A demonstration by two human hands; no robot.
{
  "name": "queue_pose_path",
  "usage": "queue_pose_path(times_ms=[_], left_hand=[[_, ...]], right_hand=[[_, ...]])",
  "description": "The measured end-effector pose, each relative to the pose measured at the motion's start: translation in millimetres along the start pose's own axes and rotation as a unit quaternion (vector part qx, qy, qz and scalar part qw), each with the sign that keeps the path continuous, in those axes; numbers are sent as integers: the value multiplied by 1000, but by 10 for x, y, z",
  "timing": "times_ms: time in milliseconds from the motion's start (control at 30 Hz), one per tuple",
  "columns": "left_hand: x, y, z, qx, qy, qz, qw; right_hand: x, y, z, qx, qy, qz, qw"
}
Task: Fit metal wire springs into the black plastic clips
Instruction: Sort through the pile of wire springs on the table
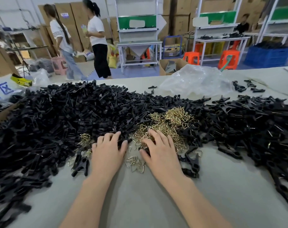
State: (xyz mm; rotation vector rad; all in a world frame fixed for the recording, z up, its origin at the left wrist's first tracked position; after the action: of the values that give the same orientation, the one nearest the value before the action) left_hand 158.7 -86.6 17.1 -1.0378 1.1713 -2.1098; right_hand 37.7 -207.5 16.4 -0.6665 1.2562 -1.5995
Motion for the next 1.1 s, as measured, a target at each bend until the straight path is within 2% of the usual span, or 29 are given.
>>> queue_pose_path(times_ms=[200,400,600,700,767,867,967,1100], left_hand=[[103,-45,-84,-25,49,-39,998],[76,-204,-123,10,13,-117,993],[68,-262,-136,24,6,-138,990],[70,-300,-150,55,21,-158,986],[90,-332,-150,74,29,-170,982],[91,-365,-159,90,31,-219,971],[132,-374,-188,91,36,-325,941],[316,-388,-264,82,78,-385,916]], right_hand=[[47,-55,-15,16,-7,28,999],[121,5,6,-57,-59,59,995],[135,-42,-15,-11,-69,52,996],[134,-190,-22,32,-56,135,989],[173,-284,-26,37,-10,256,966],[235,-296,-30,24,71,450,890],[251,-258,-25,14,103,523,846],[197,-162,0,-24,104,621,776]])
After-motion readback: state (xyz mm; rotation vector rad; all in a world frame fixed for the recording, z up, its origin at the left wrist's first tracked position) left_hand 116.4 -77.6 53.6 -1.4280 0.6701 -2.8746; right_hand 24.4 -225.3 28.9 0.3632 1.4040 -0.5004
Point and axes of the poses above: each hand's wrist, its own z-axis towards the middle knuckle, its own y-axis out of the palm, x = y × z, the point moved 8 cm from there along z, towards the middle knuckle, and after that the axes turned 10 degrees about -z, right-handed, at the moved point
